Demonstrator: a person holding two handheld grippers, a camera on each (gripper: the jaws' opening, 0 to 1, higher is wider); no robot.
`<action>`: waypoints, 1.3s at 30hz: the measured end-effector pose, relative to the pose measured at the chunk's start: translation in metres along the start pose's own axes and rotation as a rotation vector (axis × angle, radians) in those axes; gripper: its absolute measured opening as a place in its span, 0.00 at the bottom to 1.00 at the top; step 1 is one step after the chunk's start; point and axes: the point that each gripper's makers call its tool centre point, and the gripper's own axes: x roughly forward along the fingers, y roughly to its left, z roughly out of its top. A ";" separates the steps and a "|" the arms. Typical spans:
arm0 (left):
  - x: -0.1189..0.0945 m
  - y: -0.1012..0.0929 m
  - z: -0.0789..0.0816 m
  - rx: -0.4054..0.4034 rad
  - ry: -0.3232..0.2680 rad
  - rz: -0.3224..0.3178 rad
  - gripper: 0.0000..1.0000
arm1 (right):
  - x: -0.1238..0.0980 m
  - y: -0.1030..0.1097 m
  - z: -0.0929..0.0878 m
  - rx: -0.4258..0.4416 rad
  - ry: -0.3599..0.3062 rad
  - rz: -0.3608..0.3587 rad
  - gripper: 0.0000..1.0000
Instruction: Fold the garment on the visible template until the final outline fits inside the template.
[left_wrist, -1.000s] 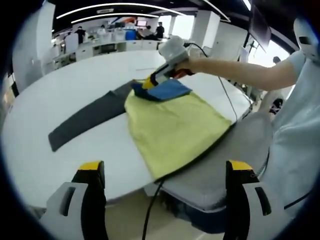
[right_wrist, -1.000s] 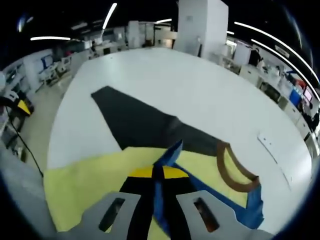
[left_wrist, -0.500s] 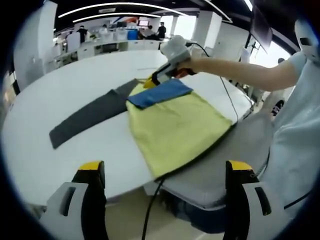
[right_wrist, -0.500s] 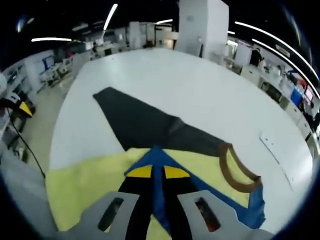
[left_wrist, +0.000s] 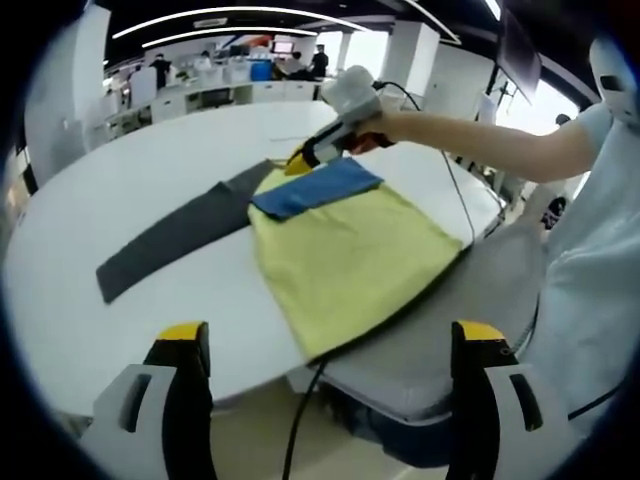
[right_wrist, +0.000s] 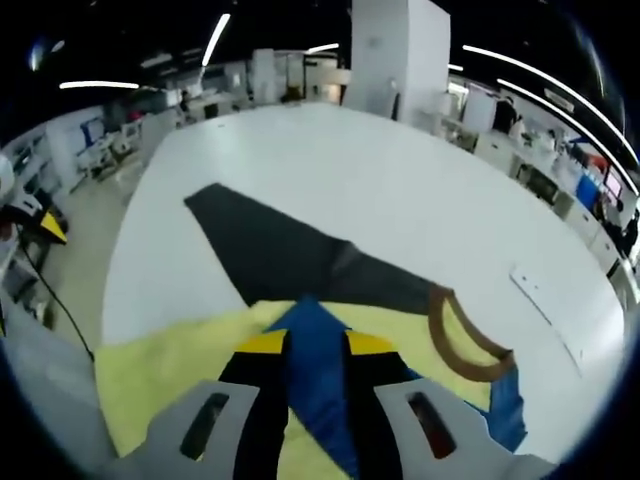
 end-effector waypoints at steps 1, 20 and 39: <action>0.000 0.000 0.000 -0.002 -0.001 0.002 0.97 | -0.001 -0.001 -0.001 -0.001 0.001 -0.006 0.26; 0.001 0.001 0.003 0.008 -0.001 0.006 0.97 | -0.016 -0.003 0.003 -0.032 -0.038 -0.047 0.57; 0.004 -0.005 0.009 0.030 0.007 -0.007 0.97 | -0.035 0.003 -0.010 -0.087 -0.014 -0.078 0.71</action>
